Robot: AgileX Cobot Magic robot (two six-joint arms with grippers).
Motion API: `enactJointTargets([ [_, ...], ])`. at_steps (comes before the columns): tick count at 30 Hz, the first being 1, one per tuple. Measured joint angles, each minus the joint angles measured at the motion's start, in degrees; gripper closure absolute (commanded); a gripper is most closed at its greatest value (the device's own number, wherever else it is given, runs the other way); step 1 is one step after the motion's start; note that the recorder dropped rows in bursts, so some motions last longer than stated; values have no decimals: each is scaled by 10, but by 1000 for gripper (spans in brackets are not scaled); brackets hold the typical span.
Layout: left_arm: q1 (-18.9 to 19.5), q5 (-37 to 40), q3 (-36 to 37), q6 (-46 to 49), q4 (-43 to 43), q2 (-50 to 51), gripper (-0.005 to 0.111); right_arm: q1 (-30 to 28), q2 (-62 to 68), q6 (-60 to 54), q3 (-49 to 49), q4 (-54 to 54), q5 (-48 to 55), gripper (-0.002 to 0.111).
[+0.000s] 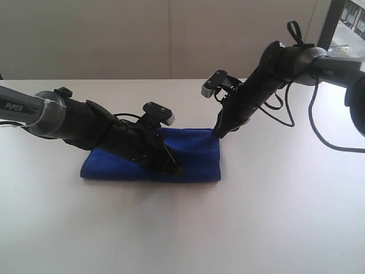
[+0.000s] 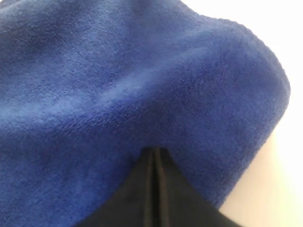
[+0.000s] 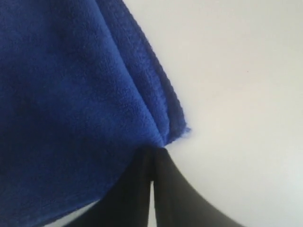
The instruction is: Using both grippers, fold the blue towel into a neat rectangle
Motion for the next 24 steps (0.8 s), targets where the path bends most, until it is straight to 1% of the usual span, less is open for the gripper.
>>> enactJointTargets([
  [16,0,0,0,0,-1,1,107,0,0,0,0,0,-69,107],
  [17,0,0,0,0,-1,1,107,0,0,0,0,-3,-72,103],
  [18,0,0,0,0,-1,1,107,0,0,0,0,-5,-74,93],
  [19,0,0,0,0,-1,1,107,0,0,0,0,-11,-76,87],
  [22,0,0,0,0,-1,1,107,0,0,2,0,-19,-85,60],
  [24,0,0,0,0,-1,1,107,0,0,2,0,-22,-89,49],
])
